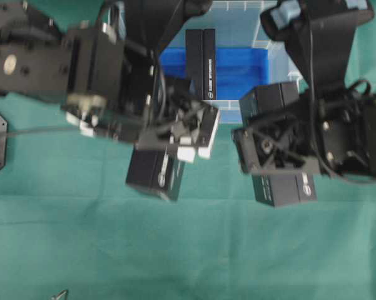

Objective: Take the box out of the case with both arms.
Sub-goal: 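Carry both boxes forward over the table in front of the bin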

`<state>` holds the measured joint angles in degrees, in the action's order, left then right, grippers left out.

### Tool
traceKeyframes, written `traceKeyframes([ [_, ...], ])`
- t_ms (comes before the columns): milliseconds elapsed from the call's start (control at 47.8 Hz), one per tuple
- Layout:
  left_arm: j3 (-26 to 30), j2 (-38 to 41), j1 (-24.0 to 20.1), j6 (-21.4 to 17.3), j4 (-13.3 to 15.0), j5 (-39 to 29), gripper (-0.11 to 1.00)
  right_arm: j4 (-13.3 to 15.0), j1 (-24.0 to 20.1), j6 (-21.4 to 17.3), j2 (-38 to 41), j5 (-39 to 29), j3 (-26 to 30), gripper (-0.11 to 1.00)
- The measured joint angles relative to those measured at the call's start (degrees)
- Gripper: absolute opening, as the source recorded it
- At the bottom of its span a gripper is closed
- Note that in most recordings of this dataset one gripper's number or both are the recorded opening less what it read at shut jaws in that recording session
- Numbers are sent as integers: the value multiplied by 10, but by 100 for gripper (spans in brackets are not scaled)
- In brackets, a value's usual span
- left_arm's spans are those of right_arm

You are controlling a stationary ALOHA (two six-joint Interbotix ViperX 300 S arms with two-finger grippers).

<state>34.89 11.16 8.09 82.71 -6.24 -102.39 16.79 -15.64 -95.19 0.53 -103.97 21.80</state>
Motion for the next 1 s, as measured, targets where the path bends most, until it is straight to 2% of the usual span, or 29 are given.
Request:
traceKeyframes([
  [21,0,0,6,21,0,-1,64,1,-4,0,0,0,0,67],
  [146,-3,-1,39,86,-1,-1,64,1,-26,0,0,0,0,67],
  [376,-6,-1,88,162,-1,-2,64,1,-69,-10,1,0,1,67],
  [586,-6,-1,99,177,-9,-2,64,3,-91,-30,4,0,1,67],
  [1004,-25,-1,108,184,-11,-2,64,4,-92,-46,24,18,7,67],
])
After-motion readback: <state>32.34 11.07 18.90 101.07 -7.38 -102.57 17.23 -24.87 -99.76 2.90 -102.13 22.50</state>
